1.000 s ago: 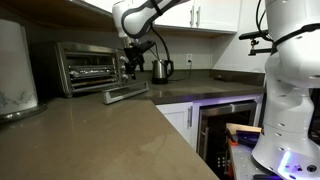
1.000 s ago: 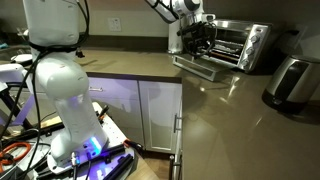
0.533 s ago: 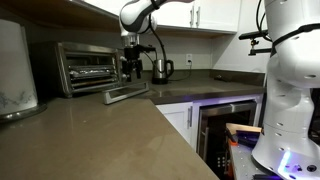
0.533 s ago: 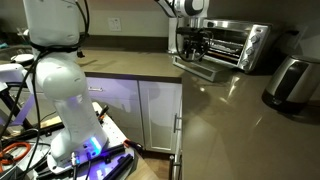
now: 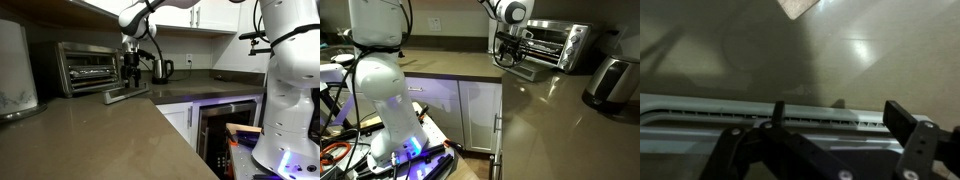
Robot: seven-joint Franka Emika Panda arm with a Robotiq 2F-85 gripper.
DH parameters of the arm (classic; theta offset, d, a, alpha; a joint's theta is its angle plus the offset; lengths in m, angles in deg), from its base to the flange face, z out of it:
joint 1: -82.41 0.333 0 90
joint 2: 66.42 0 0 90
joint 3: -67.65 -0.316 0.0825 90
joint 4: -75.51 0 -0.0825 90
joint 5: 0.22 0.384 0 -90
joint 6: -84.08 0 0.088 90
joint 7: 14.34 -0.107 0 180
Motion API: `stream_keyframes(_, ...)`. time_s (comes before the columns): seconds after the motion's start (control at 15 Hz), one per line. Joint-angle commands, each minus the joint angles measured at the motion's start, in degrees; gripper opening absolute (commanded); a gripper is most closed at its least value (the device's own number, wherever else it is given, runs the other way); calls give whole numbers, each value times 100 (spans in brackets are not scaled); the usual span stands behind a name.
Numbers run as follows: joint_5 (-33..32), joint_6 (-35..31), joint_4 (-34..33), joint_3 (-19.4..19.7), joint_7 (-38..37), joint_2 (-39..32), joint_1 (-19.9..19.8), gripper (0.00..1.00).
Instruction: Close the door of the microwave oven
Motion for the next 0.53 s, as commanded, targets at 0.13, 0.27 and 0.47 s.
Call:
stream_keyframes(0.13, -371, -273, -105, 10, -162, -225, 19, 100)
stream_keyframes(0.27, -647, -512, -49, 36, -309, -201, 78, 100)
stream_keyframes(0.47, -1035, -652, 46, 35, -624, -132, 205, 99)
